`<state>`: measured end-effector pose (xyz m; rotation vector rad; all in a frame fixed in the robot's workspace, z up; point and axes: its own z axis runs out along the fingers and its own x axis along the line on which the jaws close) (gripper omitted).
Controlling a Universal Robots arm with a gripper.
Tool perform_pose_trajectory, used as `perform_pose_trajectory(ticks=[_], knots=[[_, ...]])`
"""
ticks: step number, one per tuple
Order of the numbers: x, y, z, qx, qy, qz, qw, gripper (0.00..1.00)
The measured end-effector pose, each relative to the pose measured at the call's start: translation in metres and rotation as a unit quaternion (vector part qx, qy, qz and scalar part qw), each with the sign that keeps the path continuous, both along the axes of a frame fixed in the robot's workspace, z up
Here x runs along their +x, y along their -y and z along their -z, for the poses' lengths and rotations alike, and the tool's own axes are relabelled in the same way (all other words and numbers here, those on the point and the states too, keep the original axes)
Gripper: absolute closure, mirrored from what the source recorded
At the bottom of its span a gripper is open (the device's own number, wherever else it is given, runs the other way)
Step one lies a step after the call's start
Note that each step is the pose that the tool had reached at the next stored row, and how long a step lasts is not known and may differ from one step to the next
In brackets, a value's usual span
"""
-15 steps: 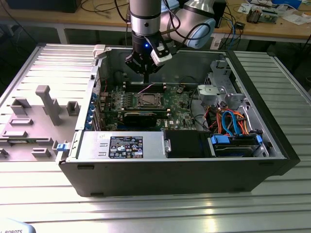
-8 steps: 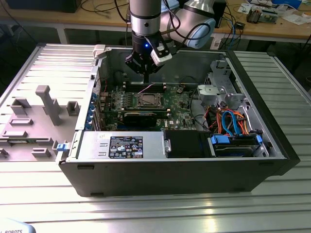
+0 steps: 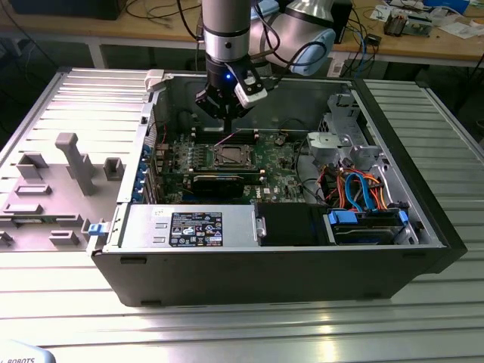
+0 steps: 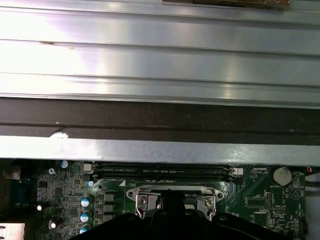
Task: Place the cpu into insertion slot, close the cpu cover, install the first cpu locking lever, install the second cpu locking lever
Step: 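Install the first cpu locking lever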
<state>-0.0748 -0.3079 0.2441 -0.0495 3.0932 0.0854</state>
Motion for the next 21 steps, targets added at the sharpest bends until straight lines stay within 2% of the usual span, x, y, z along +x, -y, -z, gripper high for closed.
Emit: perform_pose_trajectory(ticks=[5,12,21], knots=[[0.0039,-0.0006,0.0025,0.0001,0.0,0.0,1.0,0.89],[0.0048,-0.0049,0.0096,0.0001,0.0,-0.001,1.0,0.89],[0.0135,-0.0052,0.0133,-0.0016,-0.0001,-0.001,1.0,0.89]])
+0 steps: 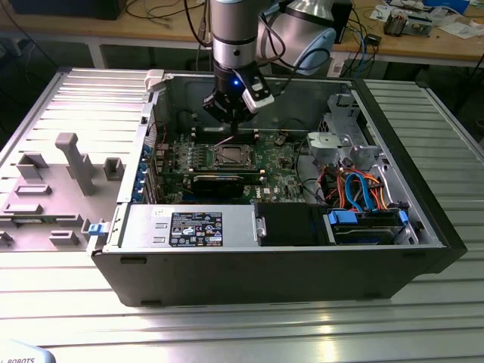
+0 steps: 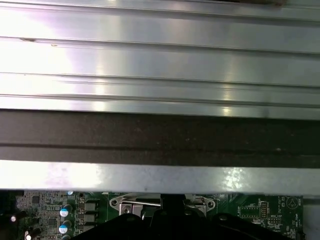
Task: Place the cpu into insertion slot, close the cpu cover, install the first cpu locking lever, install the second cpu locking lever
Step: 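Install the first cpu locking lever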
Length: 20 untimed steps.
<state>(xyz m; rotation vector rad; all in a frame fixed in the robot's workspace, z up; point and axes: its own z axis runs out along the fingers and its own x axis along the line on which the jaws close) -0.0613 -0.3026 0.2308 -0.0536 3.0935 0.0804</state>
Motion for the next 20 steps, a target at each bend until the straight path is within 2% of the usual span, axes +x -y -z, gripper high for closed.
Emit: perform_pose_trajectory(ticks=[11,15,20], knots=[[0.0065,-0.001,0.0087,-0.0005,-0.0002,0.0,1.0,0.89],[0.0073,-0.001,0.0126,-0.0005,-0.0025,0.0,1.0,0.89],[0.0123,-0.001,0.0158,-0.0005,-0.0064,0.0,0.99998,0.89]])
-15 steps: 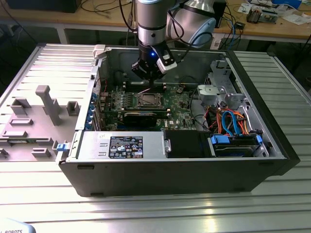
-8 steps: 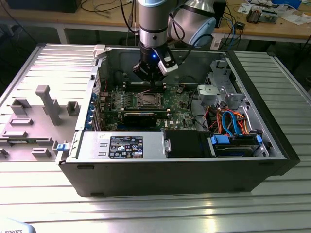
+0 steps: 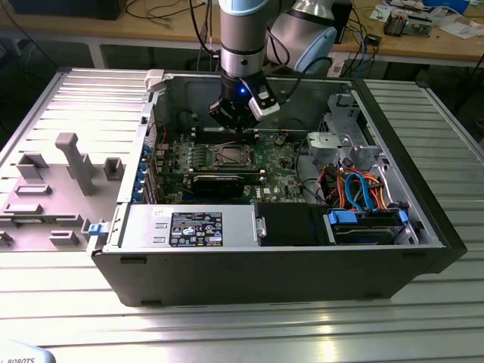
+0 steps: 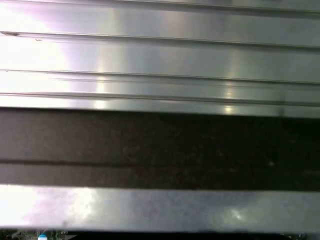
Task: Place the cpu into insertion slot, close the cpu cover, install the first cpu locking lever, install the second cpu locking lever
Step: 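Install the first cpu locking lever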
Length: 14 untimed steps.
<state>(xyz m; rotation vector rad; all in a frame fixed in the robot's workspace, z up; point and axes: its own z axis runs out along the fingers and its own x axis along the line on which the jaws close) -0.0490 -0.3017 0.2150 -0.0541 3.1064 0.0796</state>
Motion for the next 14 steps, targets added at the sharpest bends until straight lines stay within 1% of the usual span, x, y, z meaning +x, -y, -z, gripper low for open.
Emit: perform_pose_trajectory(ticks=[1,3,4,5,8,12,14], knots=[[0.0008,0.0,0.0017,0.0,-0.0013,0.0,1.0,0.89],[0.0019,0.0,0.0033,0.0,-0.0025,0.0,1.0,0.89],[0.0027,0.0,0.0052,0.0,-0.0038,0.0,0.99999,0.89],[0.003,0.0,0.0065,0.0,-0.0043,0.0,0.99999,0.89],[0.0038,0.0,0.0097,-0.0001,-0.0046,0.0,0.99999,0.89],[0.0039,0.0,0.01,0.0,-0.0046,0.0,0.99999,0.89],[0.0039,0.0,0.0089,0.0,-0.0046,0.0,0.99999,0.89]])
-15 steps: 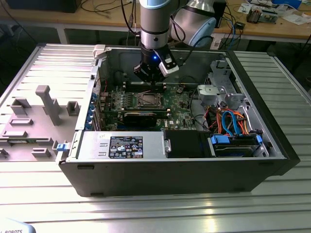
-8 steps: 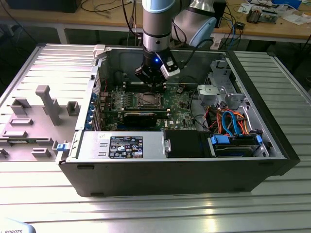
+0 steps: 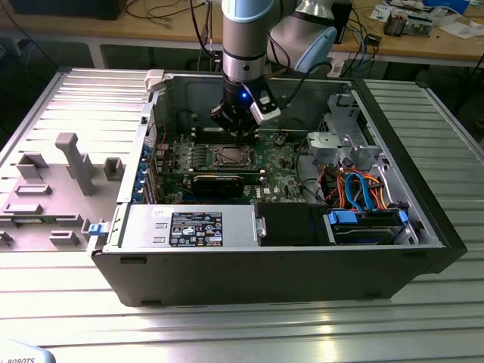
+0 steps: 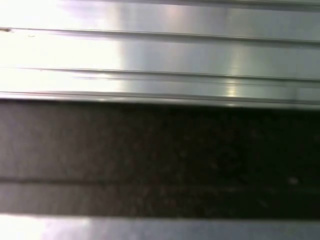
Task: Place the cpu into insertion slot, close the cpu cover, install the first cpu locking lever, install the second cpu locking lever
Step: 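Install the first cpu locking lever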
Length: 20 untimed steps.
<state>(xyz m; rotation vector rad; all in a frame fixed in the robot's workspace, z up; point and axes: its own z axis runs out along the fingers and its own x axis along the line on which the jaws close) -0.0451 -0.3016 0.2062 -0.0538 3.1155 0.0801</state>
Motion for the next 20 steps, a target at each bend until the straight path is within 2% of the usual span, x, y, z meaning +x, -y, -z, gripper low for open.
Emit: perform_pose_trajectory(ticks=[14,16,18,20], knots=[[0.0005,0.0,0.0003,-0.002,-0.0011,0.0,1.0,0.89],[0.0006,0.0,0.0007,-0.0035,-0.0012,0.0,0.99999,0.89],[0.0008,0.0,0.0012,-0.0066,-0.0015,0.0,0.99998,0.89],[0.001,0.0001,0.0015,-0.0078,-0.0021,0.0,0.99997,0.89]])
